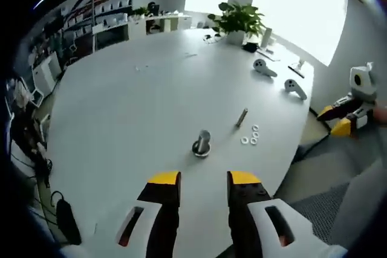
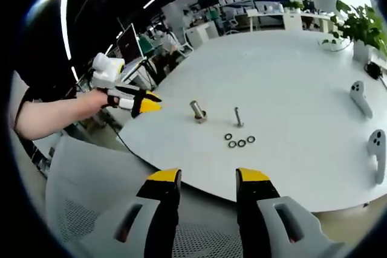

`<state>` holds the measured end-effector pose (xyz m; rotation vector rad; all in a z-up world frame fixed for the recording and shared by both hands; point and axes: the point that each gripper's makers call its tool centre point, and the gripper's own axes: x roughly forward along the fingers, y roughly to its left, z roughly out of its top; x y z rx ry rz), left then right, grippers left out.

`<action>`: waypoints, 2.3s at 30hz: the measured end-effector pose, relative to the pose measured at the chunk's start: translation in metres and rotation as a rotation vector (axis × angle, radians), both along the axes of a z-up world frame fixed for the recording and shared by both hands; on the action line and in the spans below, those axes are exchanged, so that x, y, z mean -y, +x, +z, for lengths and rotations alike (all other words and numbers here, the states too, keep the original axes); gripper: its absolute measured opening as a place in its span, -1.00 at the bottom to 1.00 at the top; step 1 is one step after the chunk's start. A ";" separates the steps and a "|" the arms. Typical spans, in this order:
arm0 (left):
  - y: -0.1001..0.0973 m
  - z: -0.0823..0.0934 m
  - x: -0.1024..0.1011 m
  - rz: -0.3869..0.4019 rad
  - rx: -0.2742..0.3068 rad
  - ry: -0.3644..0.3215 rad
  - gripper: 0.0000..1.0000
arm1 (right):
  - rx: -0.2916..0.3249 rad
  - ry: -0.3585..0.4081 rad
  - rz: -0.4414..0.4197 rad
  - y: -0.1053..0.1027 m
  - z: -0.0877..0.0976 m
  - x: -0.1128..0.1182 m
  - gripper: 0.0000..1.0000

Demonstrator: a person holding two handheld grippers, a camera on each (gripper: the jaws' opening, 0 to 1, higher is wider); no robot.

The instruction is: Place the washer onto the threaded stud by aligning its center hole with the stud, sliding it down to the base, and recovering from edge contact or off-axis alignment until the washer reaches the visible bottom stop.

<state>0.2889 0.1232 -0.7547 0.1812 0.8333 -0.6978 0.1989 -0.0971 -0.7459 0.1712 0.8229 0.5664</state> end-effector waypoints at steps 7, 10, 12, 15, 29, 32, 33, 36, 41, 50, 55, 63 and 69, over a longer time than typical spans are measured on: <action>-0.019 0.027 -0.016 0.062 0.022 -0.088 -0.43 | -0.027 -0.038 0.011 -0.003 -0.006 0.002 -0.22; -0.033 0.036 -0.022 0.067 0.040 -0.091 -0.44 | -0.008 -0.039 0.003 -0.001 -0.003 0.004 -0.22; -0.039 0.040 -0.025 0.075 0.045 -0.097 -0.43 | -0.008 -0.039 0.001 -0.001 -0.003 0.004 -0.22; -0.048 0.050 -0.029 0.077 0.067 -0.112 -0.41 | -0.015 -0.052 0.002 -0.001 -0.005 0.005 -0.22; -0.082 0.059 -0.036 0.129 0.106 -0.187 -0.40 | 0.009 -0.040 -0.046 0.003 0.000 0.011 -0.22; -0.085 0.057 -0.036 0.132 0.100 -0.191 -0.40 | 0.012 -0.040 -0.048 0.004 0.000 0.012 -0.22; -0.086 0.056 -0.035 0.122 0.103 -0.176 -0.41 | 0.013 -0.040 -0.043 0.004 0.000 0.011 -0.23; -0.090 0.057 -0.032 0.113 0.125 -0.165 -0.44 | 0.013 -0.046 -0.030 0.004 0.000 0.010 -0.23; -0.088 0.052 -0.035 0.107 0.133 -0.137 -0.44 | 0.018 -0.033 -0.032 0.004 0.001 0.010 -0.23; -0.092 0.054 -0.025 0.029 0.183 -0.110 -0.45 | 0.022 -0.032 -0.040 0.005 0.002 0.011 -0.22; -0.089 0.055 -0.031 0.072 0.170 -0.149 -0.46 | 0.021 -0.032 -0.044 0.006 0.001 0.011 -0.20; -0.092 0.050 -0.026 0.040 0.155 -0.121 -0.44 | 0.034 -0.028 -0.064 0.009 0.005 0.011 -0.08; -0.093 0.050 -0.025 0.012 0.173 -0.094 -0.44 | 0.029 -0.065 -0.039 0.008 0.002 0.010 -0.01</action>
